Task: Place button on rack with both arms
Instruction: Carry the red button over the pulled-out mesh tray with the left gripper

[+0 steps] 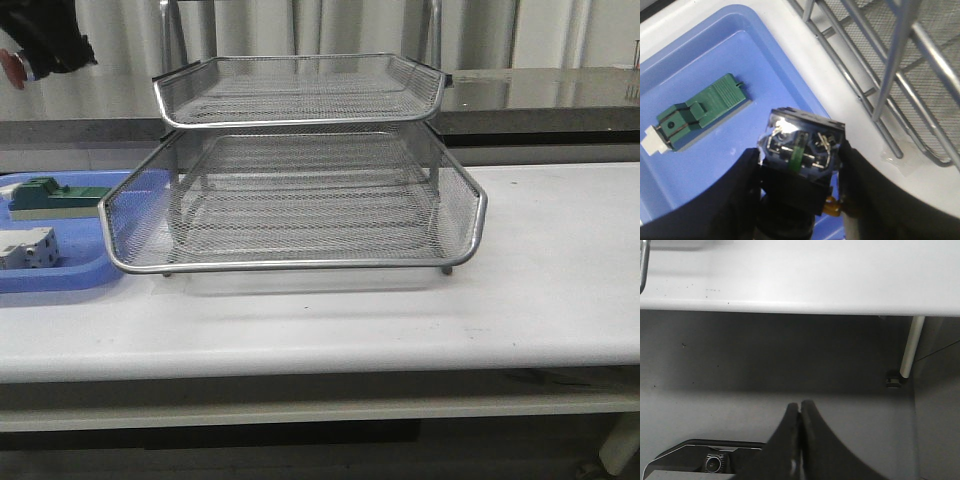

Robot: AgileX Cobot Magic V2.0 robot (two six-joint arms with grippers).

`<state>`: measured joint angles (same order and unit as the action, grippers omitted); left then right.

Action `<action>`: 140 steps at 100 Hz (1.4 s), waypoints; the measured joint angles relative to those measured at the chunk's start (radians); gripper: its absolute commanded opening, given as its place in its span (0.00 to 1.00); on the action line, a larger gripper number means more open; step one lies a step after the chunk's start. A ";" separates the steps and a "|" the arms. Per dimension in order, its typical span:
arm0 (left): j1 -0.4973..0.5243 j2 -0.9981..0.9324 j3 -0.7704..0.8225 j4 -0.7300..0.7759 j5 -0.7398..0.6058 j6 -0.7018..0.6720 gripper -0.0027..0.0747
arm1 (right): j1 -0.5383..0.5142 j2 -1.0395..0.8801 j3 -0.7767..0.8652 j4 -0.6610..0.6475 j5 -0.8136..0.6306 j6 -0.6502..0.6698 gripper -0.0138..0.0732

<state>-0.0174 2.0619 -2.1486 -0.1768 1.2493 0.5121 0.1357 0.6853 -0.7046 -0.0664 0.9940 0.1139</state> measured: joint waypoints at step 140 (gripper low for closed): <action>-0.568 -0.114 0.405 -0.019 -0.145 0.023 0.04 | 0.000 0.000 0.000 0.000 0.002 0.000 0.08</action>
<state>-0.5852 1.9475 -1.7436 -0.1960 1.1038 0.5353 0.1357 0.6853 -0.7046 -0.0664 0.9956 0.1139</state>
